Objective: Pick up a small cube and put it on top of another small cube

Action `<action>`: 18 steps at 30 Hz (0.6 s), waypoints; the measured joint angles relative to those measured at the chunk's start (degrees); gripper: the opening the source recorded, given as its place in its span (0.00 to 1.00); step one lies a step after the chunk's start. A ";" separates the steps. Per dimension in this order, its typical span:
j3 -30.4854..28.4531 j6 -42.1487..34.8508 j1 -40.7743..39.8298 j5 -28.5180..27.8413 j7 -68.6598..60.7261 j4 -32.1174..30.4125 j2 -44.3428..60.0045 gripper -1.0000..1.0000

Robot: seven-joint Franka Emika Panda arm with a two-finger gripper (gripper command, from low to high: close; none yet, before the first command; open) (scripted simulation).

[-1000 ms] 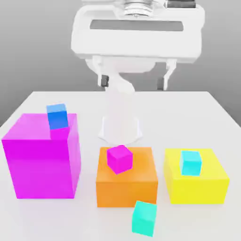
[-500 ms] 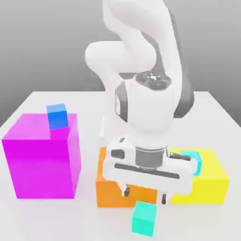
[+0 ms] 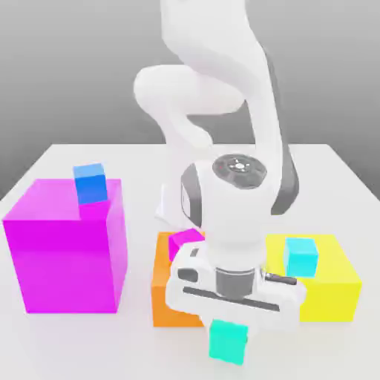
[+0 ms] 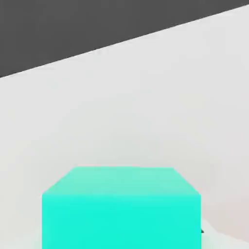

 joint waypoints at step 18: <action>-0.77 -22.96 -4.48 8.52 37.06 -13.14 -36.09 0.00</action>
